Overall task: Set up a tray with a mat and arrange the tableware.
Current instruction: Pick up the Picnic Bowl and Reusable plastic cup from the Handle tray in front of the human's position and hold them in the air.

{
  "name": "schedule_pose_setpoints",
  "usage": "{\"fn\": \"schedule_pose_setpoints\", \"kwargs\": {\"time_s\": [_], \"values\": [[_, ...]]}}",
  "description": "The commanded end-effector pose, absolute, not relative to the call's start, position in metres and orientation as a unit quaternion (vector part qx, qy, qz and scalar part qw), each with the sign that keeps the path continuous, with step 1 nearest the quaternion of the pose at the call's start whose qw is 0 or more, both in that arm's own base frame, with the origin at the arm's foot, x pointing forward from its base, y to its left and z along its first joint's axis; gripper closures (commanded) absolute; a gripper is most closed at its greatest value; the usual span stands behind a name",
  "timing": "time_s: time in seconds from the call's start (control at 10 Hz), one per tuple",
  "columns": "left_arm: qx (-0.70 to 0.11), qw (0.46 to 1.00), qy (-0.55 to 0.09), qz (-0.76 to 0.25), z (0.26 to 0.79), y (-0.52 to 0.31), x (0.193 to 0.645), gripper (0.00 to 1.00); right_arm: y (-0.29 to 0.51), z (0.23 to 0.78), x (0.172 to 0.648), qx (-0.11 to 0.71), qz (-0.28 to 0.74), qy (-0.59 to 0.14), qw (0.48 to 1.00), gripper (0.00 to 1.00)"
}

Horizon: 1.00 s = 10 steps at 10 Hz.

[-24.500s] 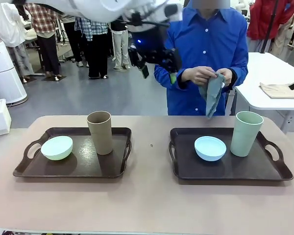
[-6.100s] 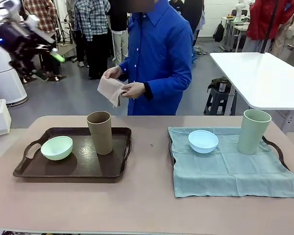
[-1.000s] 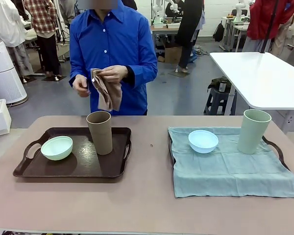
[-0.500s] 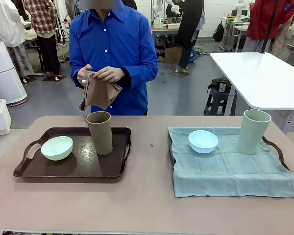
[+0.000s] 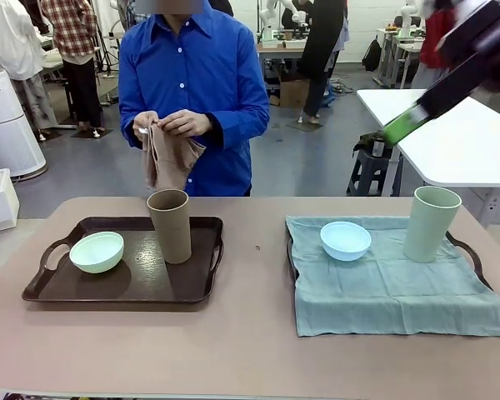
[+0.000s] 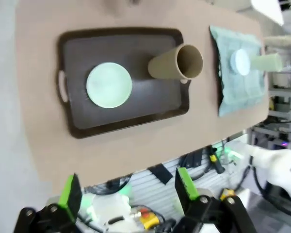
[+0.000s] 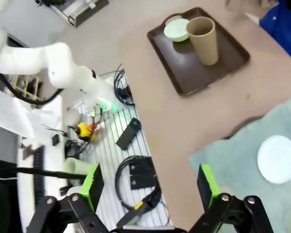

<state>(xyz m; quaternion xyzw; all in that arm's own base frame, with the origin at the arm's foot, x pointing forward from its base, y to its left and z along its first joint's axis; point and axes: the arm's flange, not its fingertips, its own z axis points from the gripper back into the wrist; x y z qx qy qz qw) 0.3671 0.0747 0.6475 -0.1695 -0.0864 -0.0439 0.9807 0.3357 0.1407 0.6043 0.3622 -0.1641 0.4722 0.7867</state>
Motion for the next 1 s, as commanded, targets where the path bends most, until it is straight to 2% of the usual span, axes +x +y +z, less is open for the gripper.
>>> {"fn": "schedule_pose_setpoints", "kwargs": {"time_s": [0.0,0.2,0.4,0.5,0.6,0.9], "values": [[-0.163,0.980,-0.111,-0.042,0.640,0.037,0.344,0.00,0.184,0.561,0.367,0.318,0.457,-0.211,0.804,0.00],[-0.158,0.981,-0.103,-0.046,0.635,0.013,0.338,0.00,0.217,0.522,0.428,0.265,0.392,-0.218,0.854,0.00],[-0.157,0.982,-0.096,-0.043,0.627,0.007,0.341,0.00,0.242,0.514,0.468,0.221,0.365,-0.243,0.871,0.00],[-0.158,0.982,-0.096,-0.038,0.624,0.009,0.348,0.00,0.249,0.519,0.473,0.226,0.361,-0.224,0.877,0.00],[-0.157,0.982,-0.091,-0.057,0.634,0.008,0.337,0.00,0.224,0.501,0.448,0.239,0.387,-0.245,0.856,0.00],[-0.157,0.982,-0.091,-0.057,0.634,0.008,0.337,0.00,0.224,0.501,0.448,0.239,0.387,-0.245,0.856,0.00]]}}
